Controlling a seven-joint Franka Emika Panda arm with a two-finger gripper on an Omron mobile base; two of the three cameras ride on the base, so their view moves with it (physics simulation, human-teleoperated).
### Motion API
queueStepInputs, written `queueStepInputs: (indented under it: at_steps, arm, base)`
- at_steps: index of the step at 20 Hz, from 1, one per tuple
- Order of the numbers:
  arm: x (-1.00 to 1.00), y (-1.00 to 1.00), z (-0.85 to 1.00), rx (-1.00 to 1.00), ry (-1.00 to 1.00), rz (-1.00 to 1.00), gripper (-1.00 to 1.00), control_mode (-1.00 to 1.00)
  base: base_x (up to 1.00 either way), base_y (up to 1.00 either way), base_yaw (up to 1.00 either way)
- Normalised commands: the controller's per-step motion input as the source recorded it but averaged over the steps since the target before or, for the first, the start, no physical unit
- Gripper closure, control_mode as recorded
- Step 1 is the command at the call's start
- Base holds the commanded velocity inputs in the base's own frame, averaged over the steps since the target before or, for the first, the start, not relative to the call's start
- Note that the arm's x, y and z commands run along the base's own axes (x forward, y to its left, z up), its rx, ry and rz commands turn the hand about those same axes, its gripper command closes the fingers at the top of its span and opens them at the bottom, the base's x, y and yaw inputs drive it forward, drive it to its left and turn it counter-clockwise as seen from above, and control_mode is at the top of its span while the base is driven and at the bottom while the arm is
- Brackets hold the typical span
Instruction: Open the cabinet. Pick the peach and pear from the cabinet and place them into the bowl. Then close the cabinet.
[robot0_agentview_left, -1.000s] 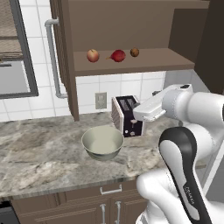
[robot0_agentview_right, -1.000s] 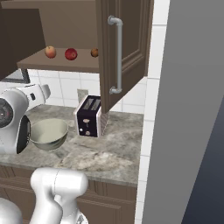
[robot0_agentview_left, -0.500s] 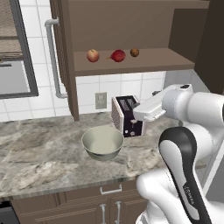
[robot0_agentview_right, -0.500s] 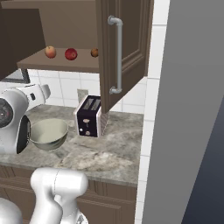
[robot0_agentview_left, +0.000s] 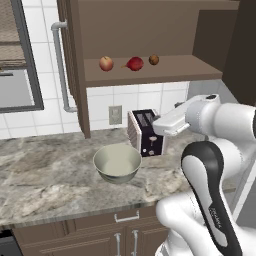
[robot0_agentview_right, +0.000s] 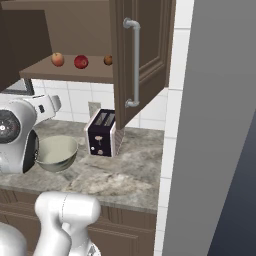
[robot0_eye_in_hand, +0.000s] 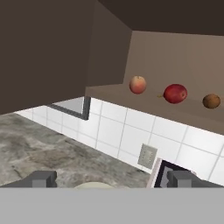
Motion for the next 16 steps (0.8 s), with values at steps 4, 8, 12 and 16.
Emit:
queueStepInputs:
  at_steps: [4, 8, 12, 16]
  arm:
    - [0.14, -0.05, 0.00, 0.00, 0.00, 0.00, -1.00, -1.00]
    - [0.07, 0.00, 0.03, 0.00, -0.02, 0.00, -1.00, -1.00]
    - [0.12, 0.00, 0.00, 0.00, 0.00, 0.00, -1.00, -1.00]
    - [0.15, -0.05, 0.00, 0.00, 0.00, 0.00, -1.00, -1.00]
  base:
    - [0.00, 0.00, 0.00]
    - [0.00, 0.00, 0.00]
    - [0.00, 0.00, 0.00]
    - [0.00, 0.00, 0.00]
